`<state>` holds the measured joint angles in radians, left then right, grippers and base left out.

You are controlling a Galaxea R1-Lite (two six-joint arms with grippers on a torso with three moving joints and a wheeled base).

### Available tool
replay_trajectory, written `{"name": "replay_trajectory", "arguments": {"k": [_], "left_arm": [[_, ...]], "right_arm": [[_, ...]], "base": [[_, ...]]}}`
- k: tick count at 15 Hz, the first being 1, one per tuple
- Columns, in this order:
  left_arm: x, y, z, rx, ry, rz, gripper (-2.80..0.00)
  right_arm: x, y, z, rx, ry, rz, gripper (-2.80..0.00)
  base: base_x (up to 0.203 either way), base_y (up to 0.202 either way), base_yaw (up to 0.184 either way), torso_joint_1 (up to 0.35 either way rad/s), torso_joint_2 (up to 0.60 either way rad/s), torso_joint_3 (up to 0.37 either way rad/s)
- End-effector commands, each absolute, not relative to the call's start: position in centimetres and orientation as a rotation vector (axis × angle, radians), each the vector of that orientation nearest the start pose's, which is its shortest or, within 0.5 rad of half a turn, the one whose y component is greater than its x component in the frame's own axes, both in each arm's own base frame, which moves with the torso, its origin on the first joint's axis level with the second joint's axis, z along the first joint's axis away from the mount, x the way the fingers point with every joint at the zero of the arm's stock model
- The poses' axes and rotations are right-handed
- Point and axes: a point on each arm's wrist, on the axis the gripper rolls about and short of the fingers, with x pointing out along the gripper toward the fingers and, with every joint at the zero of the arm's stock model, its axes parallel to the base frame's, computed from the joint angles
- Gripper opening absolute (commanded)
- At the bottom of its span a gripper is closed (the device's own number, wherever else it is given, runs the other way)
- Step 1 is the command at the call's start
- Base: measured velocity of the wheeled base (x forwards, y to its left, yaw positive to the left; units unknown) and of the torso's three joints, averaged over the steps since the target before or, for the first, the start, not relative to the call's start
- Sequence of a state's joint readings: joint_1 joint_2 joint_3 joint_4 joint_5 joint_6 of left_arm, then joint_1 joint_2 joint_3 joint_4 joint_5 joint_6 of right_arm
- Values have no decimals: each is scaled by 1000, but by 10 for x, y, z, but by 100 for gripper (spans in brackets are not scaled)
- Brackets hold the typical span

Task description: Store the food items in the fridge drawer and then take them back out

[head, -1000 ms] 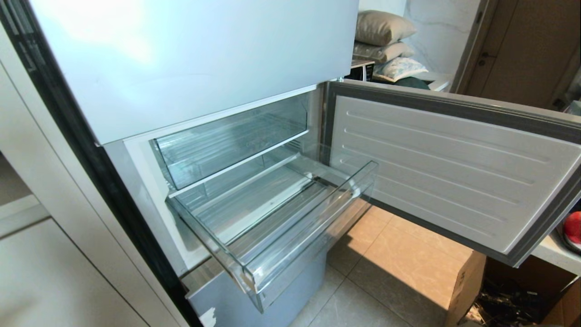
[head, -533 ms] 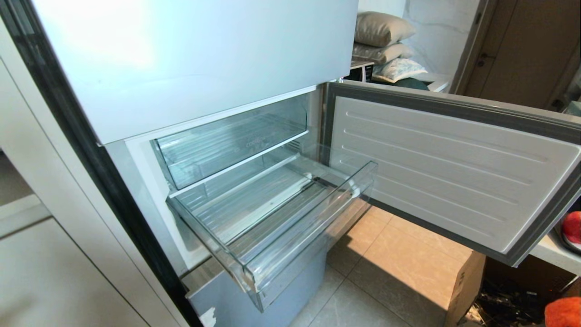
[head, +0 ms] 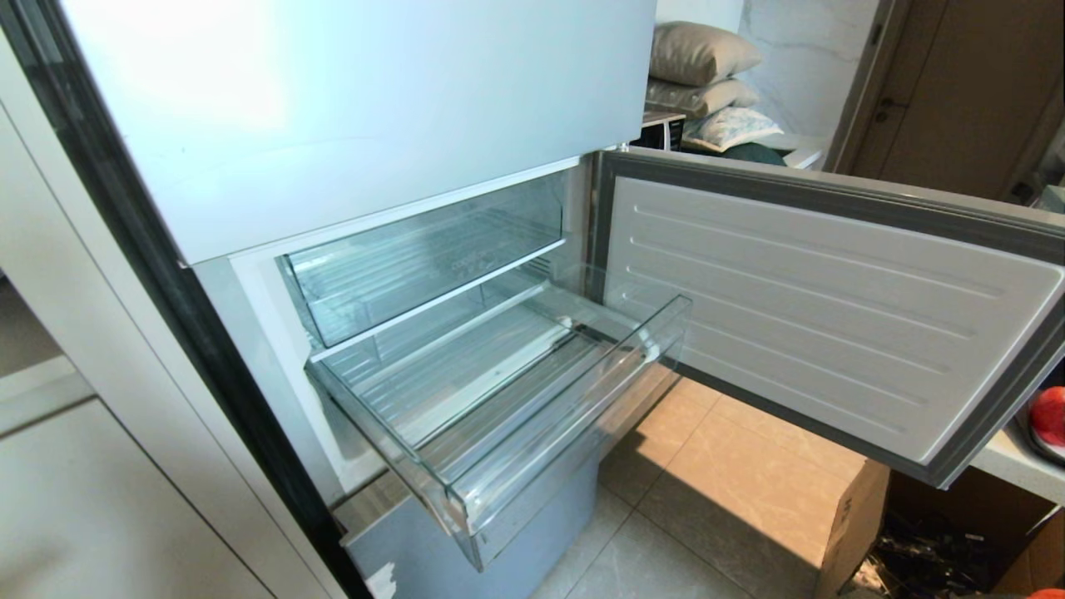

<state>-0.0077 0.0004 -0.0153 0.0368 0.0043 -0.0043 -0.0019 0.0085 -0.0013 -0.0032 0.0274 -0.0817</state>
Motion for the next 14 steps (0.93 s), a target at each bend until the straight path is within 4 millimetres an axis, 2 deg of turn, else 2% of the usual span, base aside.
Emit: {"name": "replay_trajectory", "arguments": {"k": [1,6,14], "left_arm": [[-24,0,76,-4,21,-3,-280],[-24,0,76,-4,21,-3,-280],[-24,0,76,-4,21,-3,-280]], "right_arm": [[-23,1,76,-81,-1,26,-280],[-23,1,76,-89,-1,29,-280],[-23,1,76,-84,-1,29,-280]], "base": [[0,0,0,0,0,0],[0,0,0,0,0,0],[2,-5,162,2,6,3]]}}
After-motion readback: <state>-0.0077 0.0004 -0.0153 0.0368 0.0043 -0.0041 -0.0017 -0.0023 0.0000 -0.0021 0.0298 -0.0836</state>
